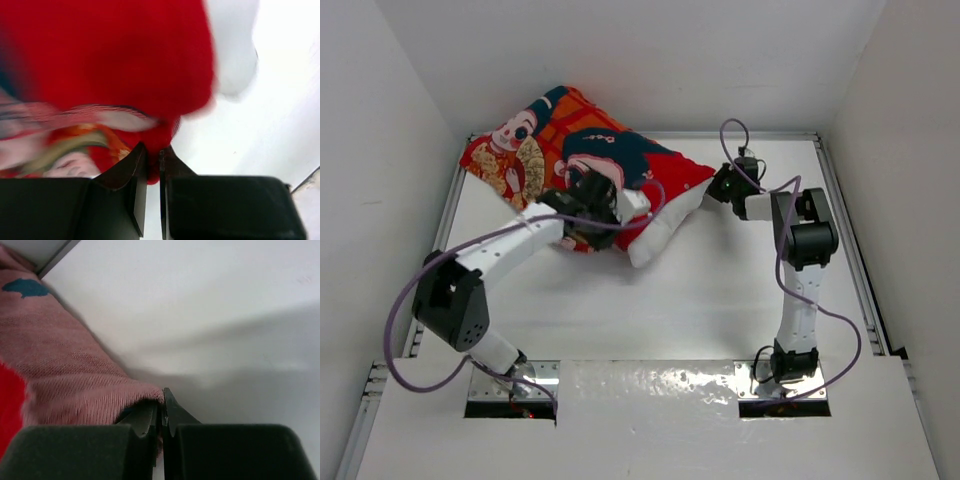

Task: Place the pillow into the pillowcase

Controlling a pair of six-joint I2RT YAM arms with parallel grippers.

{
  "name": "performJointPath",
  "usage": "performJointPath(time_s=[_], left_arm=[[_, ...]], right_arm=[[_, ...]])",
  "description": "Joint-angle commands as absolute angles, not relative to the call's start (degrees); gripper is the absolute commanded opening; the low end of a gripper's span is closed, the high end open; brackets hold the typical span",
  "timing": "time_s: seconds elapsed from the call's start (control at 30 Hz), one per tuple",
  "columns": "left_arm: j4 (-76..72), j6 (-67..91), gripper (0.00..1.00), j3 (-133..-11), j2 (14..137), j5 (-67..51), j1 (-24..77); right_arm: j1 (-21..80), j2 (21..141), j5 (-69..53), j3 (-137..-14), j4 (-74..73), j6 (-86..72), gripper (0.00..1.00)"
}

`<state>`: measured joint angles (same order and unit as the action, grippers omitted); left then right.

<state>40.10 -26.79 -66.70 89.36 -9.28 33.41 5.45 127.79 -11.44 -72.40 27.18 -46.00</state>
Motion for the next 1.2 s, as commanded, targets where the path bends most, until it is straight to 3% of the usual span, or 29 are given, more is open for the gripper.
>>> performJointPath(time_s=[0.0, 0.1, 0.2, 0.3, 0.47, 0.57, 0.67, 0.73, 0.8, 0.87, 0.97, 1.0, 1.03, 1.1, 1.17], left_arm=[[48.58, -28.12, 0.0, -80.74, 82.8, -13.54, 28.57], [50.27, -29.79, 0.0, -91.99, 81.39, -8.55, 27.95], [49.22, -31.99, 0.0, -103.86, 81.12, -1.8, 27.69], [44.23, -34.71, 0.0, -116.95, 82.61, 7.77, 27.51], [28.64, -41.21, 0.0, -145.7, 89.55, 17.3, 27.42], [19.8, -44.73, 0.0, -149.49, 90.7, 21.53, 27.42], [22.92, -42.81, 0.0, -146.27, 89.74, 21.72, 27.42], [19.27, -44.2, 0.0, -141.51, 87.54, 19.86, 27.42], [7.0, -48.31, 0.0, -146.82, 90.68, 20.65, 27.42], [4.4, -49.83, 0.0, -150.1, 91.4, 20.74, 27.42], [16.04, -44.5, 0.0, -147.94, 88.62, 23.8, 27.42], [19.22, -40.56, 0.0, -137.48, 86.85, 23.56, 27.33], [19.42, -40.43, 0.0, -131.37, 84.66, 23.21, 27.42], [14.0, -43.83, 0.0, -130.4, 84.8, 26.62, 27.42], [10.2, -47.18, 0.0, -145.98, 95.02, 27.16, 27.42]], right_arm=[[5.36, 117.53, -2.83, -68.83, 35.42, -47.03, 0.0], [4.75, 108.24, 1.14, -69.34, 31.39, -41.42, 0.0], [4.75, 100.76, 1.14, -78.11, 21.3, -31.23, 0.0], [4.57, 96.26, 1.4, -96.6, 10.14, -22.0, 0.0], [4.66, 95.45, 0.27, -124.59, 5.36, -19.51, 0.0], [4.66, 91.34, 0.35, -127.9, 6.41, -20.3, 0.0], [4.66, 85.01, 0.26, -115.07, 8.96, -21.62, 0.0], [4.57, 86.12, 0.26, -120.46, 4.41, -21.97, 0.0], [4.66, 90.86, -0.78, -134.56, 3.77, -22.76, 0.0], [4.66, 90.18, -0.09, -138.77, 5.53, -22.94, 0.0], [4.57, 79.17, 2.28, -123.47, 2.91, -20.57, 0.0], [4.57, 76.4, 2.89, -107.39, 4.64, -20.39, 0.0], [4.57, 75.07, 3.77, -102.62, 4.22, -21.17, 0.0], [4.57, 77.86, 3.69, -109.99, -4.37, -23.11, 0.0], [4.66, 81.72, 2.99, -122.8, -4.75, -23.55, 0.0]])
